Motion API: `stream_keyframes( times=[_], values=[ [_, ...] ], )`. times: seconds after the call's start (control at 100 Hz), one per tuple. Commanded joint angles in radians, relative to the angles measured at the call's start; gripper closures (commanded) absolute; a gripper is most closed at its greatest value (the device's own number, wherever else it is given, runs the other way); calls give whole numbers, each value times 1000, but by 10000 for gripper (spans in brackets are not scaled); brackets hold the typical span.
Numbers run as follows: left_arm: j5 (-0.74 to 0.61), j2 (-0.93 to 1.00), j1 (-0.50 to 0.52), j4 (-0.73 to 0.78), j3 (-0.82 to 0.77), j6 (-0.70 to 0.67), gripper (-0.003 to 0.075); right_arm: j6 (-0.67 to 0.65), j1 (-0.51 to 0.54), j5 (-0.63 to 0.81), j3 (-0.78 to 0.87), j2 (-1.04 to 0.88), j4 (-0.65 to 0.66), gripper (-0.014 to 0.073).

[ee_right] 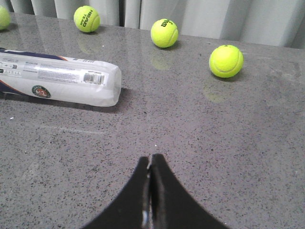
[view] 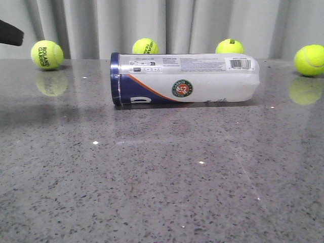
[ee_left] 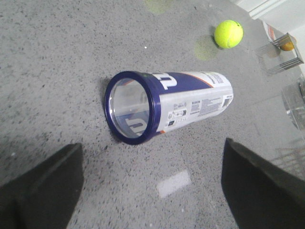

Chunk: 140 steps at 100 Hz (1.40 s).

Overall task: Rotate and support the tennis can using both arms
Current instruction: 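Reach the left gripper to the can's navy-capped end and grasp it, then lift the capped end with the left gripper, tilting the can upward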

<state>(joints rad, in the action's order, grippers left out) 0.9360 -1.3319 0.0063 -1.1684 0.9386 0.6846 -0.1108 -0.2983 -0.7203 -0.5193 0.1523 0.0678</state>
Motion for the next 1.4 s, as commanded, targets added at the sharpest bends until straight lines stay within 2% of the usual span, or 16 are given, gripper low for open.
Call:
stream_keyframes(
  times=[0.0,0.22,0.76,0.95,1.23,1.32,1.39],
  values=[
    [14,-34,-48,-81,64,15,157,1,6,81,-21,13,12,662],
    [-5,-176,-146,-102,159,17,157,1,6,81,-21,13,12,662],
    [-40,-378,-239,-191,259,22,157,1,6,81,-21,13,12,662],
    [-42,-402,-272,-285,262,99,157,1,6,81,-21,13,12,662],
    [-43,-402,-283,-327,264,125,158,1,6,81,-21,13,12,662],
    [-27,-402,-283,-343,264,125,192,1,6,81,-21,13,12,662],
    [-15,-402,-283,-348,264,125,251,1,6,81,-21,13,12,662]
  ],
)
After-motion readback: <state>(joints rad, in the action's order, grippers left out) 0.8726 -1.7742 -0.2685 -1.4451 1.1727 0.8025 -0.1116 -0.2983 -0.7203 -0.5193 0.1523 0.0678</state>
